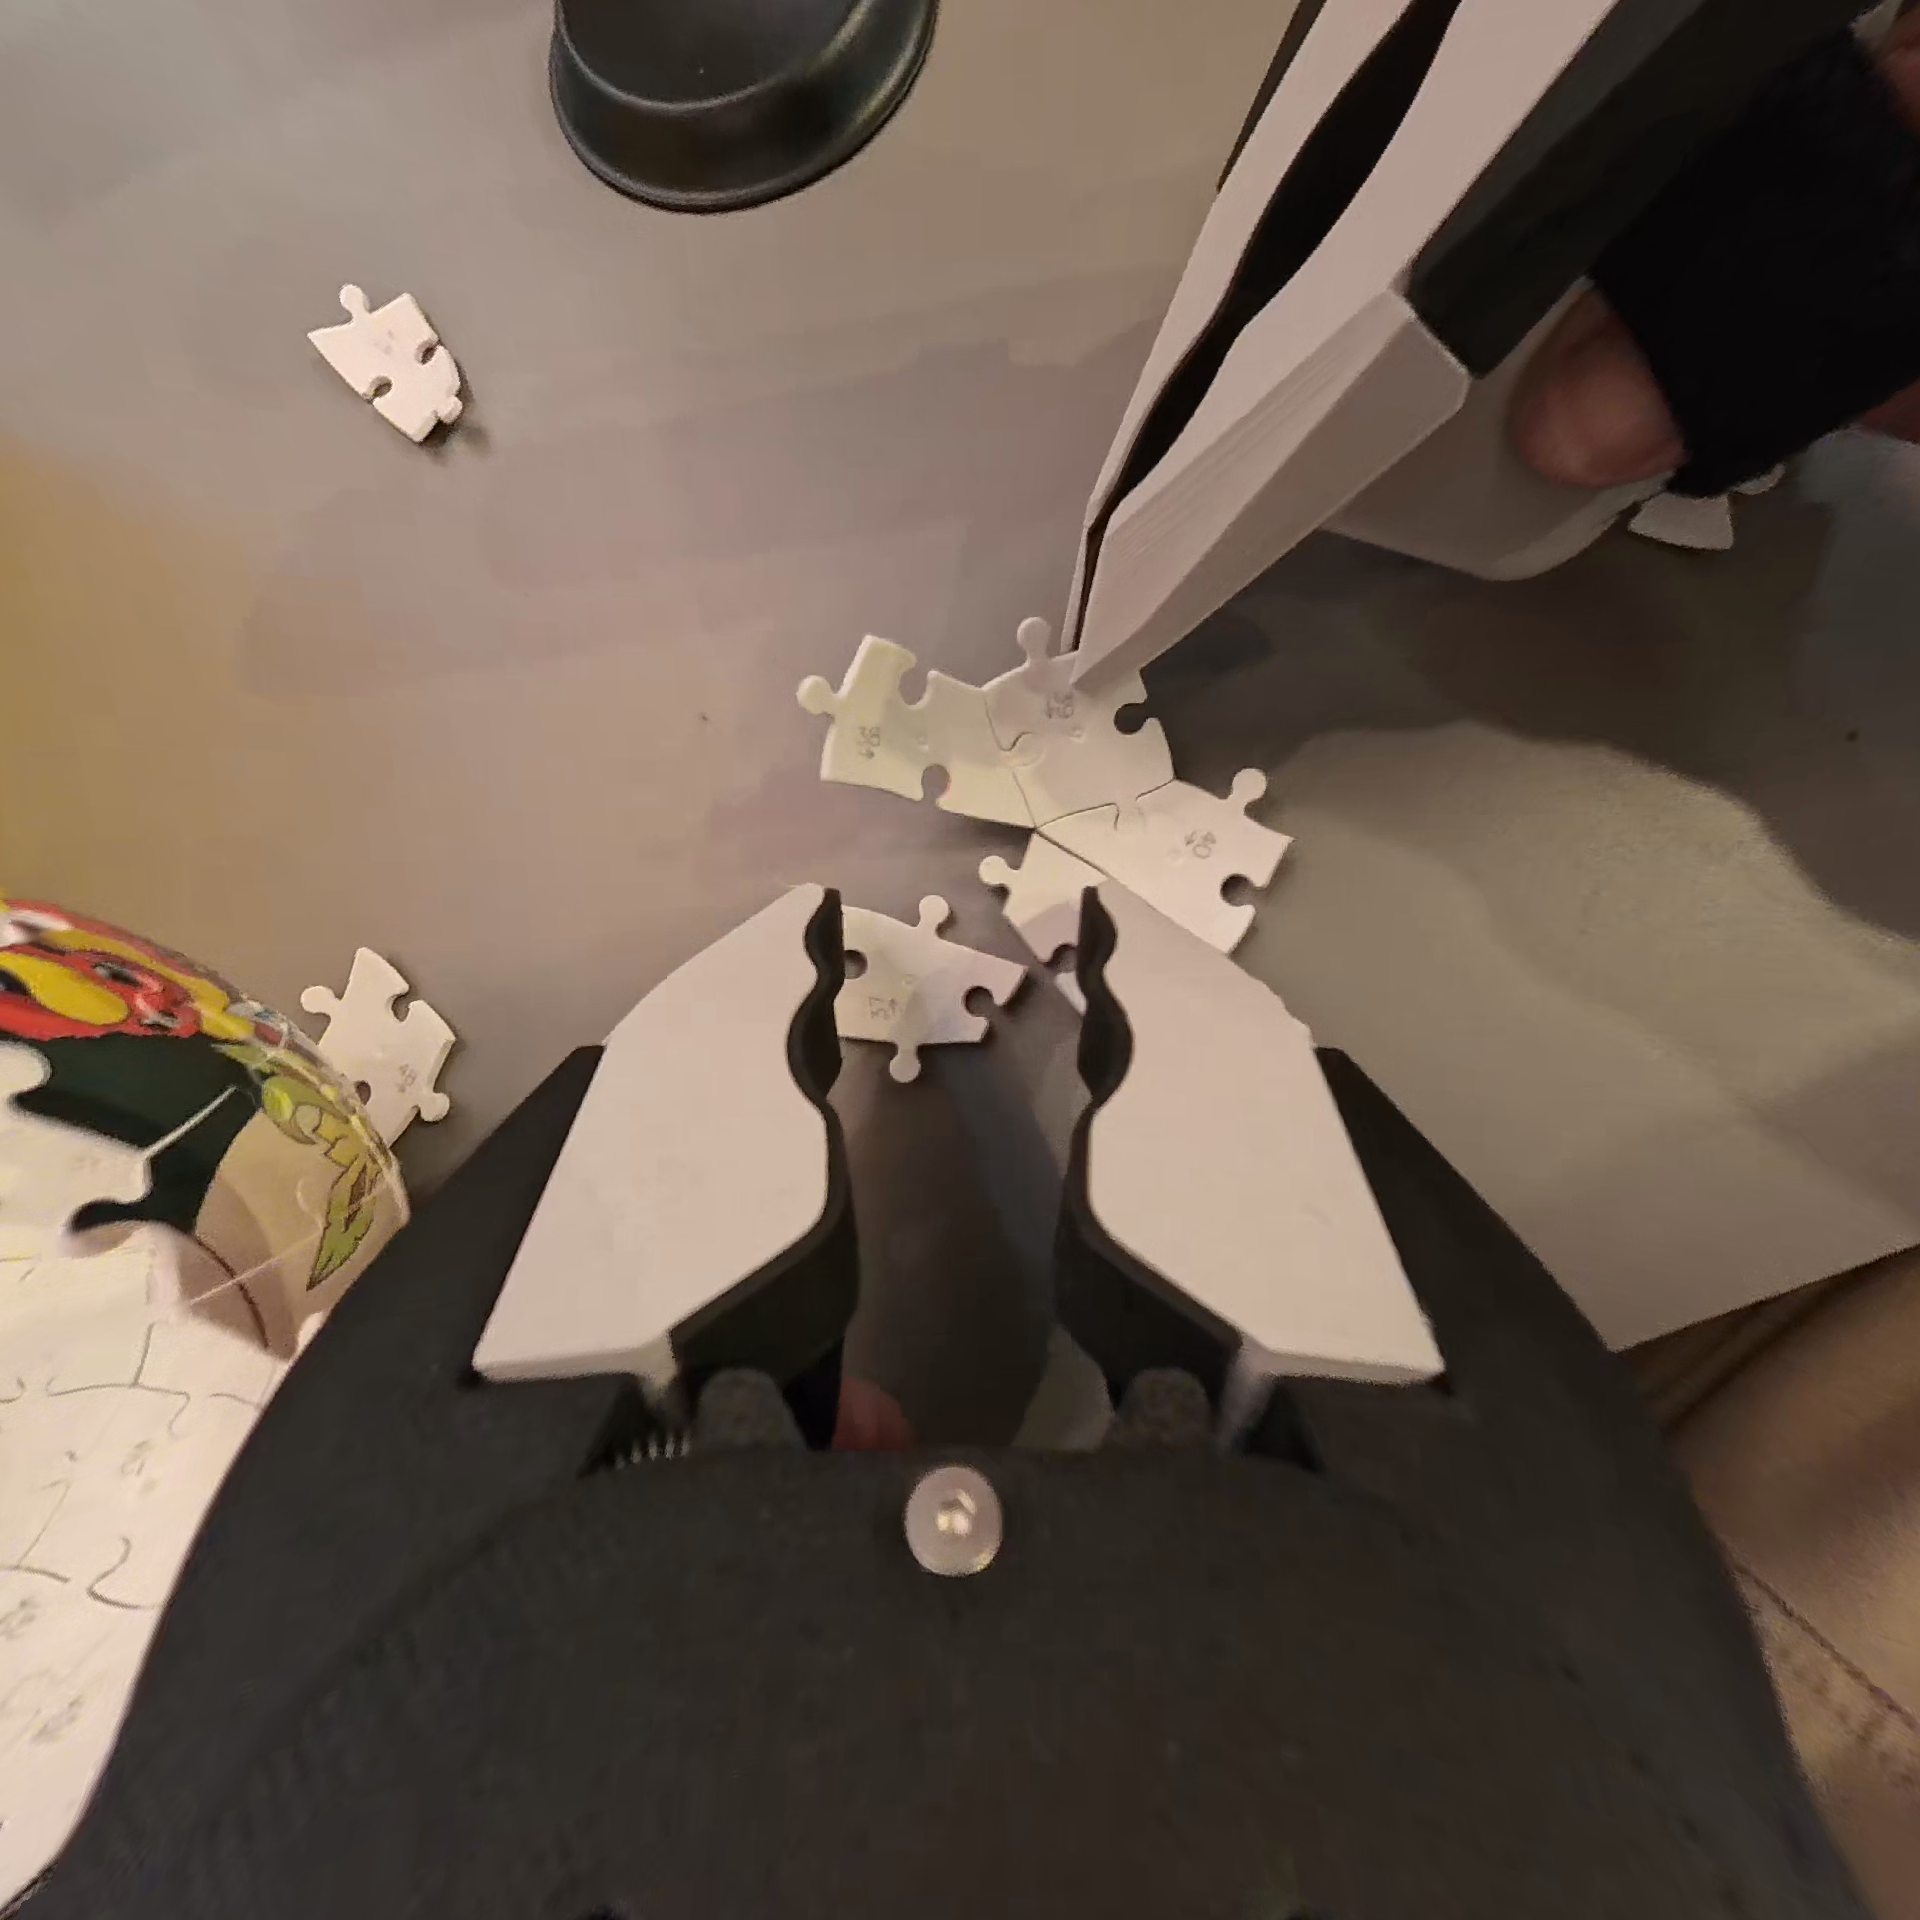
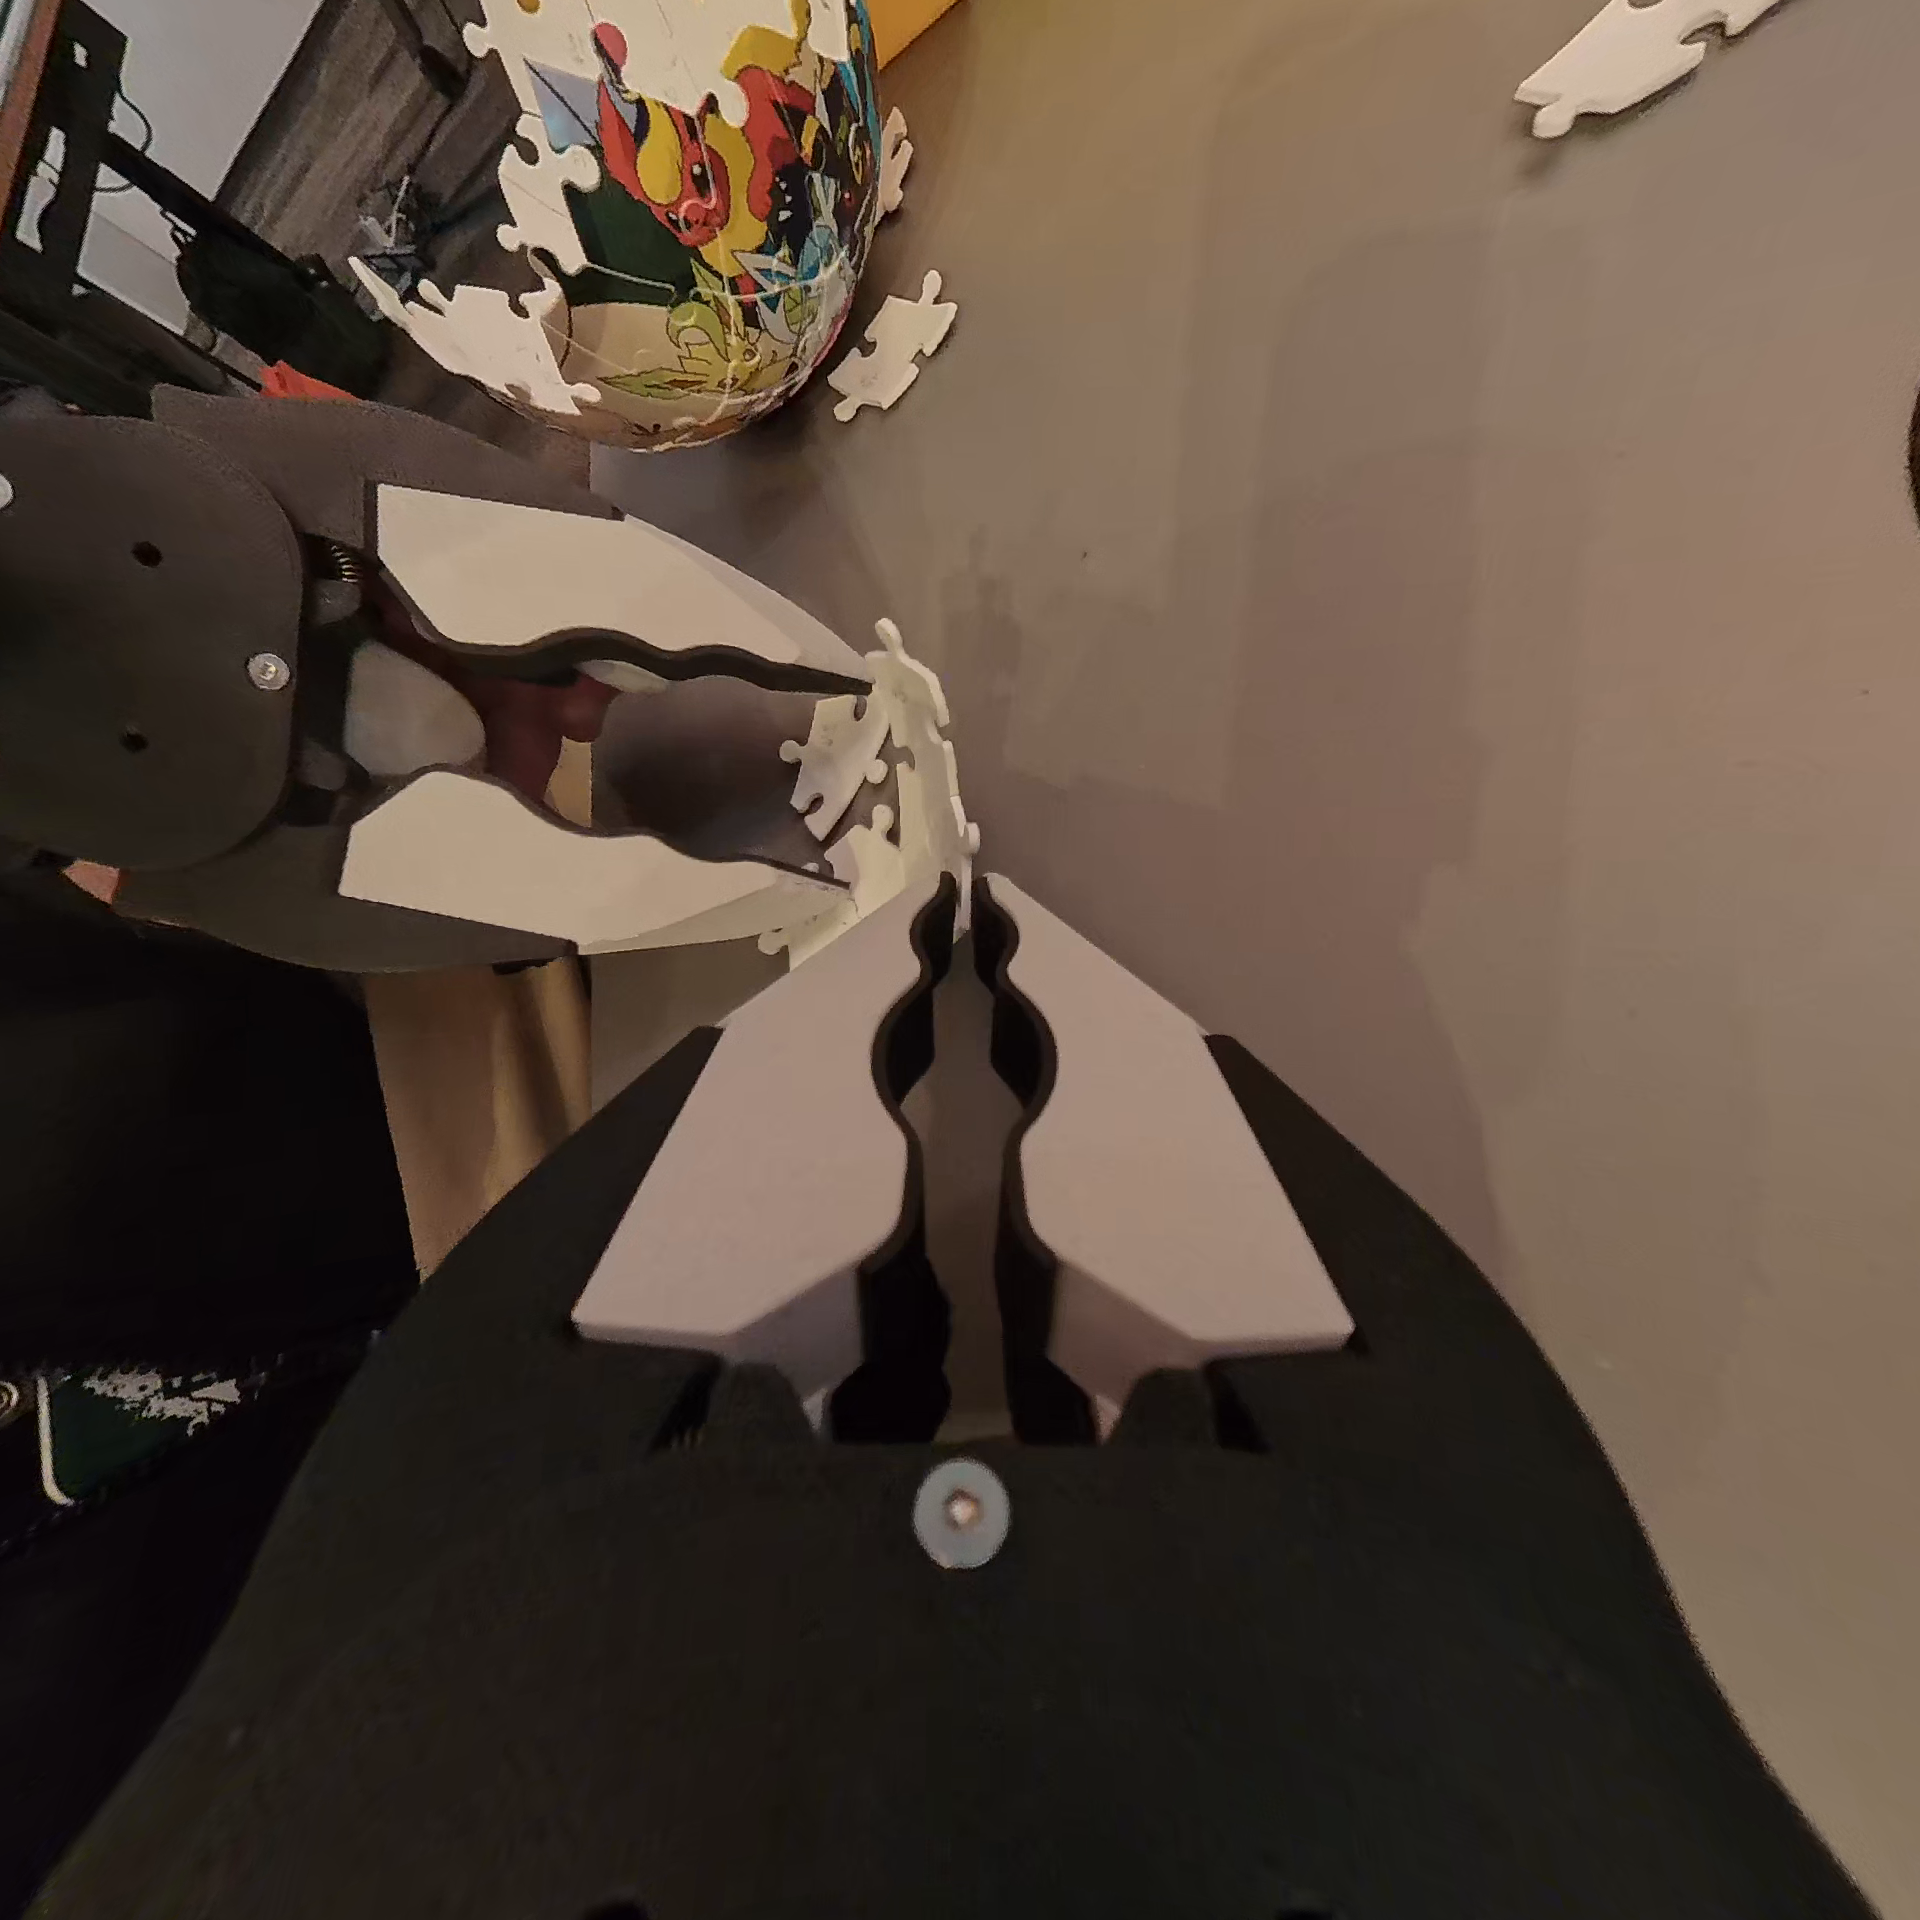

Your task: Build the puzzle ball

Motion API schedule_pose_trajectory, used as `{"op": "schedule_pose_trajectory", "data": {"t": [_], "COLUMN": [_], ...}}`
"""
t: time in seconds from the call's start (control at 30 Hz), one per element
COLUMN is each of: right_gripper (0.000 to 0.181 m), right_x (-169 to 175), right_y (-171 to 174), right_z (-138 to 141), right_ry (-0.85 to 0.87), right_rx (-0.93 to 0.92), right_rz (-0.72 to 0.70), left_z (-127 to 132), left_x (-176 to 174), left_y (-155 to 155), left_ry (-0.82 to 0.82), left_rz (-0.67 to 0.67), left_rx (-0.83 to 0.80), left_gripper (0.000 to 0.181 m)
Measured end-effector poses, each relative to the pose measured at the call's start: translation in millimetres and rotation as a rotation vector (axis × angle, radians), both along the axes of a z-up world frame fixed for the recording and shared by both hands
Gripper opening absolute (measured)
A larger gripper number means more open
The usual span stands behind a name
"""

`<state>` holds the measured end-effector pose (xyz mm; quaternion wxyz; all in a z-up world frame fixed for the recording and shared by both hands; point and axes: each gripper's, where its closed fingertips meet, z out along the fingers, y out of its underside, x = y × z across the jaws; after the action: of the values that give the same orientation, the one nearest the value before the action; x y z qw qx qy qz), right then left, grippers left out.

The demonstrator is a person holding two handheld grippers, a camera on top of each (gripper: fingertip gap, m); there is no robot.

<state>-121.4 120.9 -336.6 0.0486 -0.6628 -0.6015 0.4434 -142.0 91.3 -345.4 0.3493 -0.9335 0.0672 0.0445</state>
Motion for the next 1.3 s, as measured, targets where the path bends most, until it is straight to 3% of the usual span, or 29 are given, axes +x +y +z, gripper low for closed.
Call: {"op": "schedule_pose_trajectory", "data": {"t": [0.63, 1.3], "right_gripper": [0.002, 0.002], "right_x": [1, 2], "right_y": [-1, -2], "right_z": [0, 1], "right_ry": [-0.005, -0.003], "right_rx": [0.005, 0.027], "right_rz": [0.003, 0.013], "left_z": [-6, -1], "left_x": [2, 0], "left_y": [-1, -22], "left_ry": [-0.129, -0.043], "left_rz": [0.052, 0.028], "left_rx": [-0.003, -0.015], "left_gripper": [0.043, 0.055]}}
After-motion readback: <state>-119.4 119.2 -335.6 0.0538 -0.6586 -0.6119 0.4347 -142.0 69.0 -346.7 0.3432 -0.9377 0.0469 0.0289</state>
